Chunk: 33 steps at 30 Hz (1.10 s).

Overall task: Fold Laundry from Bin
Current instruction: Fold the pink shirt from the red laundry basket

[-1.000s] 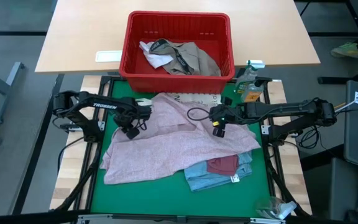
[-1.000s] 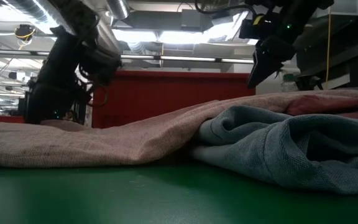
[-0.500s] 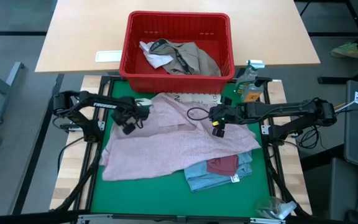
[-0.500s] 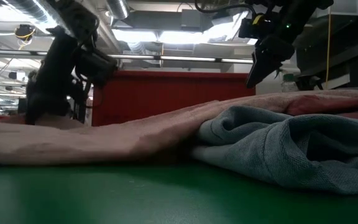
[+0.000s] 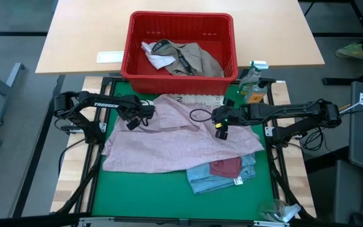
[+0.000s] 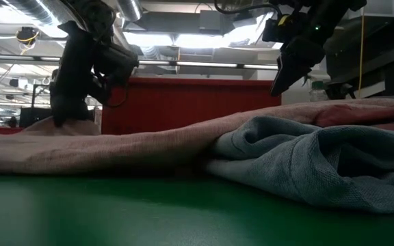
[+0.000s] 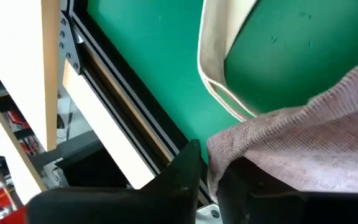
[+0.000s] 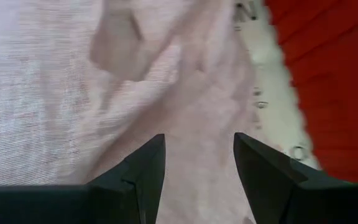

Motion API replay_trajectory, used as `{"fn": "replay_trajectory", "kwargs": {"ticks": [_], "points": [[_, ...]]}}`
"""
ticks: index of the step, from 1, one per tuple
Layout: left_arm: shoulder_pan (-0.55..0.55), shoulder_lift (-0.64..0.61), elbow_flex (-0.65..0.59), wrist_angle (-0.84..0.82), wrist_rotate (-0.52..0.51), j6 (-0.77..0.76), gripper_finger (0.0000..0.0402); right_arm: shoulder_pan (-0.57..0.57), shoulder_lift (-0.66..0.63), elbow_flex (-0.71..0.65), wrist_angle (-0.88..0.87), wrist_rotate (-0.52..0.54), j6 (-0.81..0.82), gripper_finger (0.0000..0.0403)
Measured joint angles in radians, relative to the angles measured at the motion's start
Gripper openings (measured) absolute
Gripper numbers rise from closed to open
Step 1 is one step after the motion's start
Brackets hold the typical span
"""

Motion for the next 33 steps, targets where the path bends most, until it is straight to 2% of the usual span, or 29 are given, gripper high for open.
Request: {"fn": "replay_trajectory", "kwargs": {"ticks": [6,9,14,20,22,26,28,31,33], "points": [[0.0,0.0,0.0,-0.001,0.005,-0.03,0.0086,0.0,0.0,0.0,0.001,-0.166,0.0,0.0191],[0.0,0.0,0.0,-0.003,0.05,-0.066,0.0108,0.0,0.0,0.0,0.001,-0.2,0.0,0.0191],[0.0,0.0,0.0,-0.015,0.136,-0.117,0.0126,0.0,0.0,0.0,0.001,-0.2,0.0,0.0191],[-0.001,0.0,0.0,-0.052,0.203,-0.145,0.0119,0.0,0.0,0.0,0.001,-0.2,0.0,0.0191],[-0.007,0.0,0.0,-0.051,0.26,-0.179,0.0115,0.0,0.0,0.0,-0.007,-0.2,0.008,0.0191],[-0.043,0.0,0.0,0.006,0.449,-0.22,0.0105,0.0,0.0,0.0,-0.033,-0.192,0.047,0.0191],[-0.071,0.0,0.0,0.062,0.504,-0.216,0.01,-0.001,0.0,0.0,-0.037,-0.128,0.047,0.0191],[-0.11,0.0,0.0,0.138,0.497,-0.213,0.0096,-0.037,0.0,0.0,-0.024,-0.023,0.026,0.0191],[-0.127,0.0,0.0,0.184,0.475,-0.213,0.0096,-0.087,0.0,0.0,-0.027,-0.026,0.022,0.0191]]}}
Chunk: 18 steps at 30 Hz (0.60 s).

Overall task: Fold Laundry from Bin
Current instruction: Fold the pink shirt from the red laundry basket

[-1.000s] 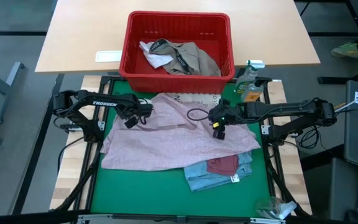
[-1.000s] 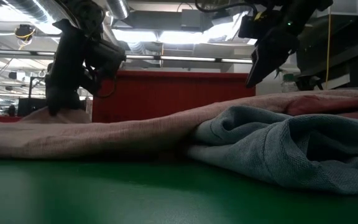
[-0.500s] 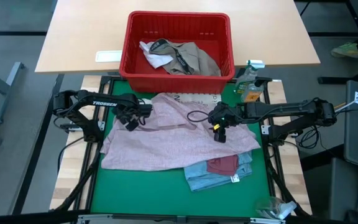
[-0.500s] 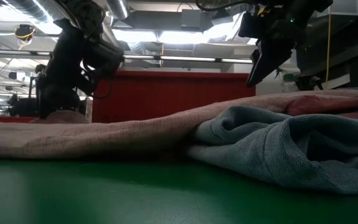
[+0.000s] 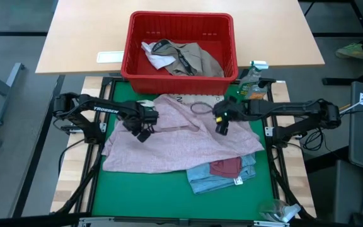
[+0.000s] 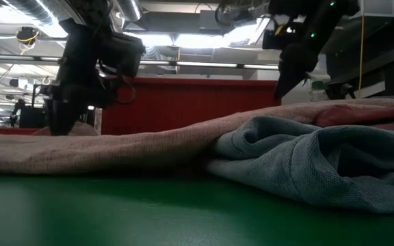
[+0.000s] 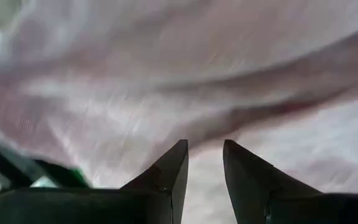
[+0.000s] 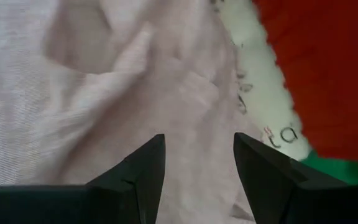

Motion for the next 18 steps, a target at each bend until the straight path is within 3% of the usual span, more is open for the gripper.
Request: {"fn": "replay_trajectory", "kwargs": {"ticks": [4,8,18], "points": [[-0.02,0.0,0.0,0.074,-0.004,0.001,0.0099,-0.122,0.002,0.0,-0.008,-0.094,-0.002,0.0191],[-0.026,0.0,0.0,0.146,-0.004,0.002,0.0099,-0.22,0.033,0.0,0.01,-0.113,-0.002,0.0191],[-0.026,0.0,0.0,0.209,-0.016,0.002,0.01,-0.318,0.251,-0.001,0.103,-0.115,-0.003,0.0191]]}}
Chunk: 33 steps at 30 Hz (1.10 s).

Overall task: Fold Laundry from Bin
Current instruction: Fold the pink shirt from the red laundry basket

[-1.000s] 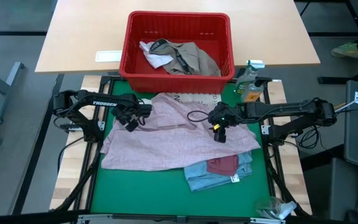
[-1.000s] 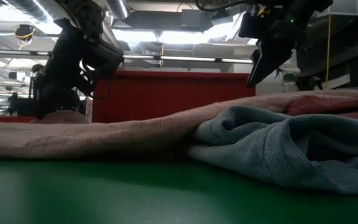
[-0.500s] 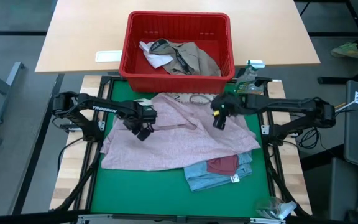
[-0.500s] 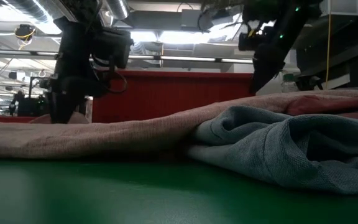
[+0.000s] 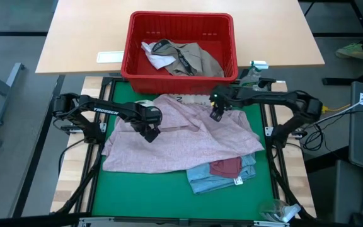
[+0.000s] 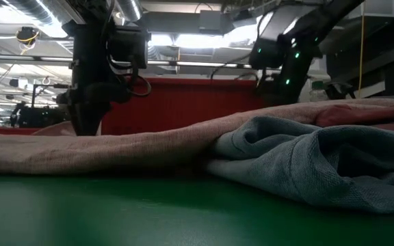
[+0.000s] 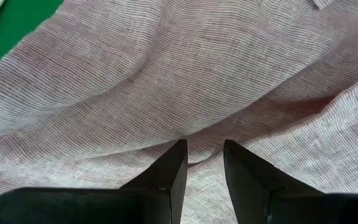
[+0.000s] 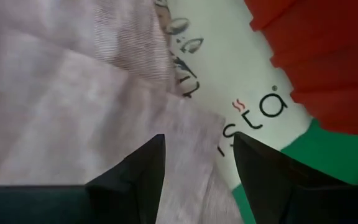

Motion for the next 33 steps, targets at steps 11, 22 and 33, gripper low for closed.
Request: {"fn": "replay_trajectory", "kwargs": {"ticks": [11,22,33], "points": [[0.0,0.0,0.0,0.009,-0.018,0.0,0.01,-0.068,0.151,0.0,0.094,0.0,0.0,0.0191],[0.0,0.0,0.0,0.019,-0.018,0.0,0.01,-0.067,0.189,0.004,0.097,-0.147,0.001,0.0191],[0.0,0.0,0.0,0.023,-0.04,0.0,0.01,-0.066,0.192,0.016,0.075,-0.201,-0.023,0.0155]]}}
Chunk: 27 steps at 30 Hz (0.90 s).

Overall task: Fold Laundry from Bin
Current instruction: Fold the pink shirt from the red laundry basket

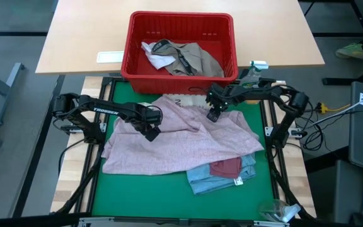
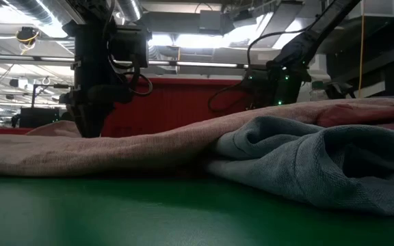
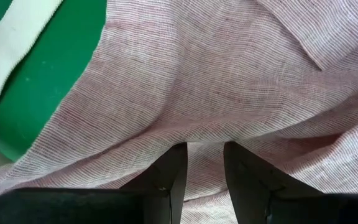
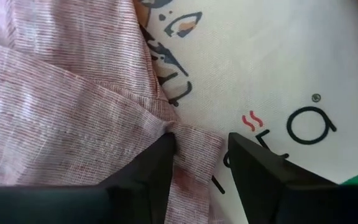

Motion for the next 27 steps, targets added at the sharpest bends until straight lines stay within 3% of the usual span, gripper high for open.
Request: {"fn": "replay_trajectory", "kwargs": {"ticks": [11,19,27], "points": [[0.0,0.0,0.0,0.002,0.0,0.0,0.01,0.002,0.002,0.07,-0.048,0.032,-0.052,0.0152],[0.0,0.0,0.0,0.003,0.0,0.0,0.01,0.002,0.002,0.103,-0.086,0.033,-0.049,0.0209],[0.0,0.0,0.0,0.004,0.0,0.0,0.01,0.001,0.001,0.104,-0.035,-0.112,-0.05,0.0232]]}}
